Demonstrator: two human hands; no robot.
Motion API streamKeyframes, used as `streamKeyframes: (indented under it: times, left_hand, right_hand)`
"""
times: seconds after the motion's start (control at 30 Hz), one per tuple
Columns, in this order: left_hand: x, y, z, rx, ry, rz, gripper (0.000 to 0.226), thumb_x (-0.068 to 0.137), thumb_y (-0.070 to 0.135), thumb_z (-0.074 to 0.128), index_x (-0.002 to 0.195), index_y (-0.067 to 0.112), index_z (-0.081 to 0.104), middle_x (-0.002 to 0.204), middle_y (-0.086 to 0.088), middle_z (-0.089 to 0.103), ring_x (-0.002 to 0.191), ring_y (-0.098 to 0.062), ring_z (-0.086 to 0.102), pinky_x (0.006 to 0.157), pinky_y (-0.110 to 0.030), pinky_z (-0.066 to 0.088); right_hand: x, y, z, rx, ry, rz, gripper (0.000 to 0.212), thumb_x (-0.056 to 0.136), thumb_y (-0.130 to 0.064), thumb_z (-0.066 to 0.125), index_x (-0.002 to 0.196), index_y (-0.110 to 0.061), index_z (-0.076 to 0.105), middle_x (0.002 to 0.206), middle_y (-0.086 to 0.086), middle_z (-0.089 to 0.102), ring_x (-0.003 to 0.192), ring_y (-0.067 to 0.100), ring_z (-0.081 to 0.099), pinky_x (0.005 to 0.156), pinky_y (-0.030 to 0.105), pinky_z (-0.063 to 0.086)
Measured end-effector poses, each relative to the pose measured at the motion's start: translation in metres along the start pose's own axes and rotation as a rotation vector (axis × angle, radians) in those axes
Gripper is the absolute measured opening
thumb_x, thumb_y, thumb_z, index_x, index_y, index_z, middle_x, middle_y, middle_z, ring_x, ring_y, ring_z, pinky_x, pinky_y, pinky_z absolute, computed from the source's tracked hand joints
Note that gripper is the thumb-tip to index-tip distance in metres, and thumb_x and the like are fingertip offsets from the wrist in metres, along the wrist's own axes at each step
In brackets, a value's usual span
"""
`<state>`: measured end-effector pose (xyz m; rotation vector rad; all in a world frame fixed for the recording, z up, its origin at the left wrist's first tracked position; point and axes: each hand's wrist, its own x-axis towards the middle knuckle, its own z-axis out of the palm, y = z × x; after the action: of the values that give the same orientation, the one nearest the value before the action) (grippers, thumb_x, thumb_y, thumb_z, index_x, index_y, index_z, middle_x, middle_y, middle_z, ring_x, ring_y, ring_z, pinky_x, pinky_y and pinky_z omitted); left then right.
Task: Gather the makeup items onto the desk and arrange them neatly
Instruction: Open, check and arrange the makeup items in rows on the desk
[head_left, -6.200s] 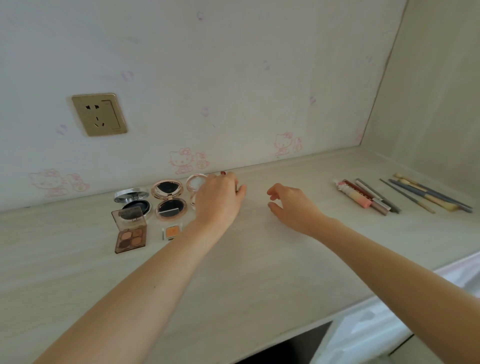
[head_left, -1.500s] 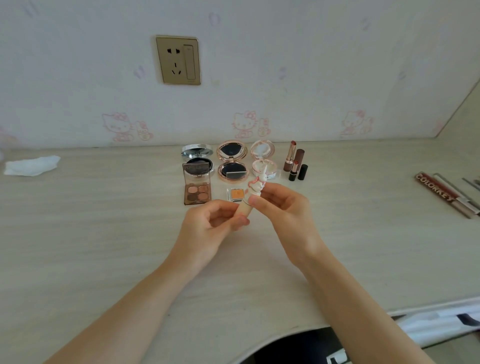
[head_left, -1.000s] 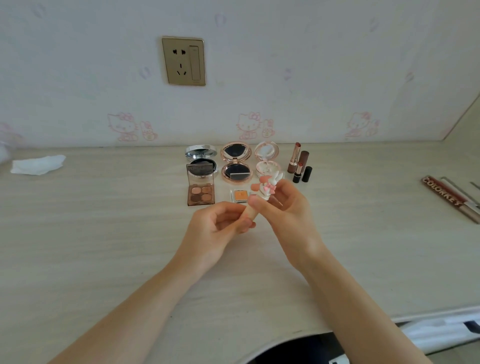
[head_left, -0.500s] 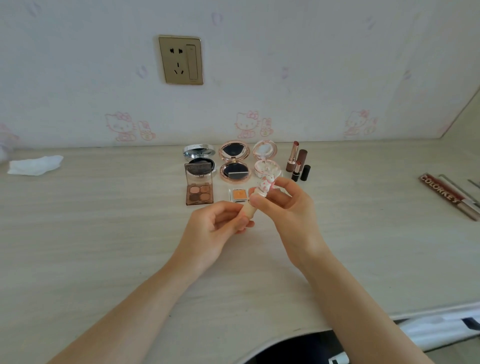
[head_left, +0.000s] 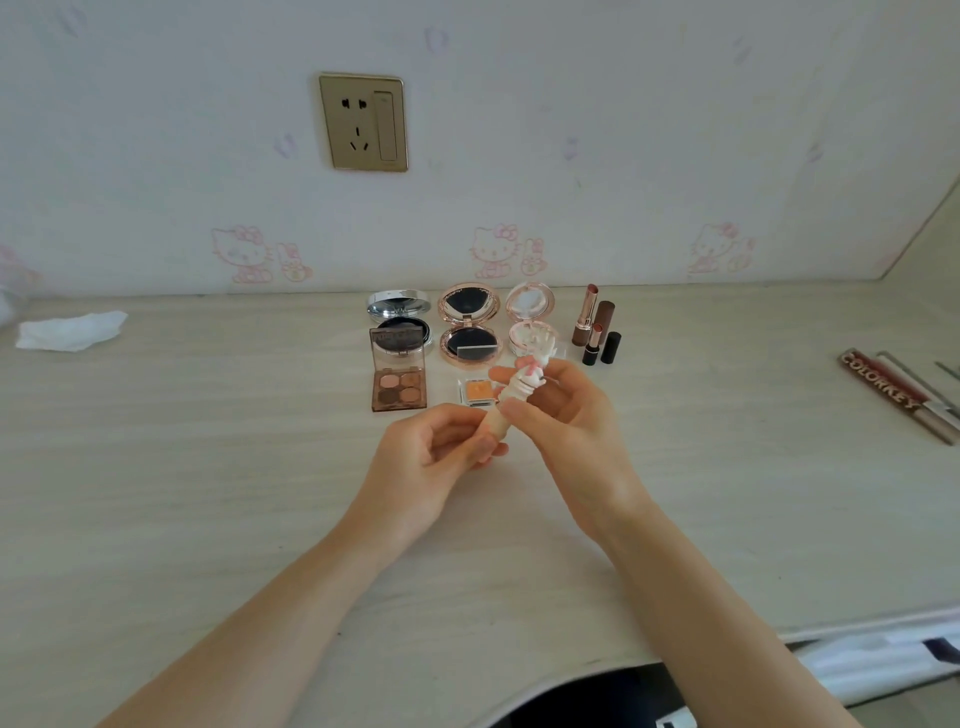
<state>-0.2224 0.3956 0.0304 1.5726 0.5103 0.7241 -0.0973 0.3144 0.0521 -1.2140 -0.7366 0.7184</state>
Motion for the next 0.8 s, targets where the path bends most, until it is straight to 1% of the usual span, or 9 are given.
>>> streamKeyframes:
  times: [0.1, 0.17, 0.27, 0.33, 0.4, 0.5, 0.63, 0.73, 0.8]
  left_hand:
    - [-0.0007, 0.0002, 0.0002, -0.006, 0.001, 0.006, 0.015, 0.088, 0.002, 0.063, 0.103, 0.000, 0.066, 0.091, -0.012, 0.074, 0.088, -0.020, 0.072, 0.078, -0.023, 0.056]
    - [-0.0015, 0.0004, -0.0006, -0.007, 0.004, 0.001, 0.015, 0.088, 0.003, 0.063, 0.103, 0.001, 0.067, 0.090, -0.011, 0.074, 0.088, -0.019, 0.072, 0.078, -0.022, 0.055]
    - [-0.0008, 0.0004, -0.0012, -0.017, 0.016, -0.009, 0.015, 0.088, 0.004, 0.064, 0.102, 0.003, 0.067, 0.089, -0.011, 0.074, 0.087, -0.019, 0.072, 0.079, -0.024, 0.056]
    - [-0.0006, 0.0002, -0.0008, -0.016, 0.018, -0.011, 0.014, 0.088, 0.004, 0.064, 0.101, 0.002, 0.067, 0.089, -0.010, 0.074, 0.086, -0.018, 0.072, 0.077, -0.023, 0.056]
    - [-0.0009, 0.0001, -0.0003, -0.001, 0.008, -0.004, 0.013, 0.088, 0.004, 0.064, 0.101, 0.003, 0.067, 0.089, -0.009, 0.074, 0.086, -0.019, 0.072, 0.077, -0.025, 0.057]
    - [-0.0014, 0.0003, -0.0003, 0.018, 0.005, 0.002, 0.013, 0.088, 0.005, 0.064, 0.100, 0.003, 0.068, 0.088, -0.008, 0.074, 0.085, -0.018, 0.072, 0.076, -0.024, 0.056]
    - [-0.0003, 0.0010, -0.0002, 0.010, 0.017, -0.007, 0.013, 0.088, 0.007, 0.064, 0.100, 0.004, 0.068, 0.088, -0.008, 0.074, 0.084, -0.018, 0.072, 0.073, -0.020, 0.054]
    - [-0.0006, 0.0017, -0.0001, 0.003, 0.028, -0.005, 0.013, 0.088, 0.007, 0.065, 0.100, 0.003, 0.068, 0.088, -0.009, 0.074, 0.083, -0.017, 0.072, 0.074, -0.020, 0.055]
    - [-0.0014, 0.0022, -0.0002, 0.013, 0.018, 0.000, 0.014, 0.088, 0.008, 0.065, 0.100, 0.004, 0.068, 0.090, -0.008, 0.074, 0.084, -0.017, 0.072, 0.075, -0.021, 0.055]
  right_hand:
    - [0.0015, 0.0010, 0.0000, -0.049, 0.084, -0.034, 0.025, 0.076, -0.007, 0.076, 0.098, -0.011, 0.064, 0.094, 0.005, 0.071, 0.093, 0.024, 0.068, 0.085, 0.034, 0.055]
    - [0.0004, 0.0016, -0.0032, -0.013, 0.093, -0.027, 0.024, 0.077, -0.002, 0.074, 0.099, -0.009, 0.065, 0.093, 0.008, 0.072, 0.091, 0.024, 0.069, 0.083, 0.032, 0.055]
    - [-0.0007, 0.0015, -0.0045, 0.033, 0.043, 0.000, 0.025, 0.081, 0.004, 0.068, 0.104, -0.006, 0.065, 0.100, 0.012, 0.073, 0.097, 0.026, 0.069, 0.090, 0.037, 0.053]
    - [-0.0002, 0.0002, -0.0010, -0.013, 0.039, -0.008, 0.022, 0.080, -0.002, 0.071, 0.100, -0.010, 0.067, 0.098, 0.008, 0.073, 0.096, 0.022, 0.068, 0.091, 0.037, 0.053]
    - [0.0002, 0.0002, 0.0019, -0.068, 0.066, -0.018, 0.018, 0.078, -0.009, 0.075, 0.094, -0.013, 0.068, 0.090, 0.003, 0.071, 0.090, 0.016, 0.067, 0.088, 0.036, 0.054]
    - [-0.0010, -0.0014, 0.0000, -0.027, 0.078, -0.020, 0.019, 0.080, -0.003, 0.072, 0.096, -0.012, 0.066, 0.088, 0.000, 0.074, 0.089, 0.014, 0.069, 0.083, 0.030, 0.055]
    - [-0.0028, -0.0013, -0.0049, 0.062, 0.036, 0.005, 0.025, 0.085, 0.004, 0.063, 0.105, -0.012, 0.065, 0.101, 0.007, 0.074, 0.100, 0.020, 0.069, 0.093, 0.038, 0.051]
    - [-0.0005, 0.0021, -0.0026, -0.042, 0.096, 0.000, 0.025, 0.082, -0.009, 0.072, 0.105, -0.014, 0.064, 0.103, 0.008, 0.071, 0.100, 0.020, 0.068, 0.096, 0.044, 0.051]
    - [0.0009, 0.0033, -0.0019, -0.058, 0.129, -0.002, 0.023, 0.080, -0.011, 0.074, 0.101, -0.012, 0.065, 0.099, 0.011, 0.071, 0.096, 0.022, 0.068, 0.094, 0.045, 0.052]
